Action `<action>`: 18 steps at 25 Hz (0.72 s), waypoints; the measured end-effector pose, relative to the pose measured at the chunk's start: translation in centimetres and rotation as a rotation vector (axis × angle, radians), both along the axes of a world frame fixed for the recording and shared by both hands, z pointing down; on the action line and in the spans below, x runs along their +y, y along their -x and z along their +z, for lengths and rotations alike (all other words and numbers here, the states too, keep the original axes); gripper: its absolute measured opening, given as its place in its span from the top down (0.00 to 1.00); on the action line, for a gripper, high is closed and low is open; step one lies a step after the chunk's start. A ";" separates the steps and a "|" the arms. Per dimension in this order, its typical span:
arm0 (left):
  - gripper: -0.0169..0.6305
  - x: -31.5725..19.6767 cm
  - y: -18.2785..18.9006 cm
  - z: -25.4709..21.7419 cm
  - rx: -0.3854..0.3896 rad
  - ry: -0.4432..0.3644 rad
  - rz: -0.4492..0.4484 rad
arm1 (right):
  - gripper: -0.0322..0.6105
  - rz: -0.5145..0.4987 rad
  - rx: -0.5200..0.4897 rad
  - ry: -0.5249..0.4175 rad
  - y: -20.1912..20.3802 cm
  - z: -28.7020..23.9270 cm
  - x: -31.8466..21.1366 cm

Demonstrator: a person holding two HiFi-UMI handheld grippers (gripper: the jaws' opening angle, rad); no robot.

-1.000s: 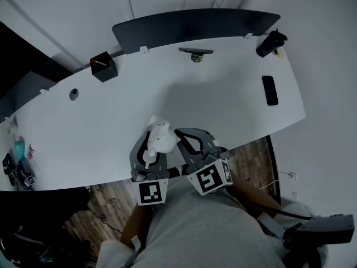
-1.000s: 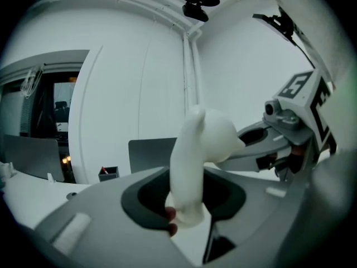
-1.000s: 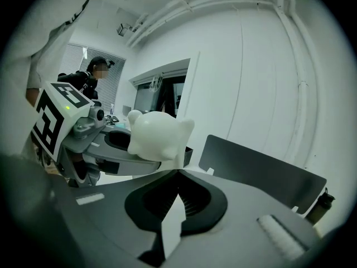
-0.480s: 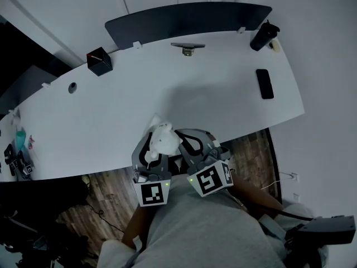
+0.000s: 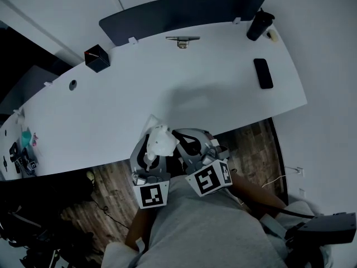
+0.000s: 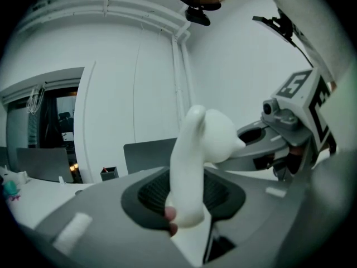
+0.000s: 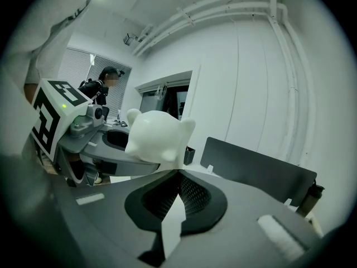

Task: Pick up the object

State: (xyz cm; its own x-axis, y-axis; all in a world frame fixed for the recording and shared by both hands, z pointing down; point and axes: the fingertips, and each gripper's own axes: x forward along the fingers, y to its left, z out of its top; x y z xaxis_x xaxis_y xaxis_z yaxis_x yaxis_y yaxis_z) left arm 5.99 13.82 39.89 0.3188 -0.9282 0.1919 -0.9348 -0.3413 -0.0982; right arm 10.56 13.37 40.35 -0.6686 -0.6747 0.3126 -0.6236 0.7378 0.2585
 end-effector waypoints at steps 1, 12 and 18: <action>0.76 0.3 -0.1 0.1 -0.008 0.007 -0.003 | 0.95 -0.002 -0.004 0.005 -0.1 0.1 0.3; 0.76 2.5 1.7 -0.3 -0.039 0.033 -0.023 | 0.95 -0.009 -0.042 0.049 1.7 0.8 1.8; 0.76 3.0 4.6 -0.6 -0.025 0.028 -0.029 | 0.95 -0.009 -0.034 0.080 4.5 1.1 2.3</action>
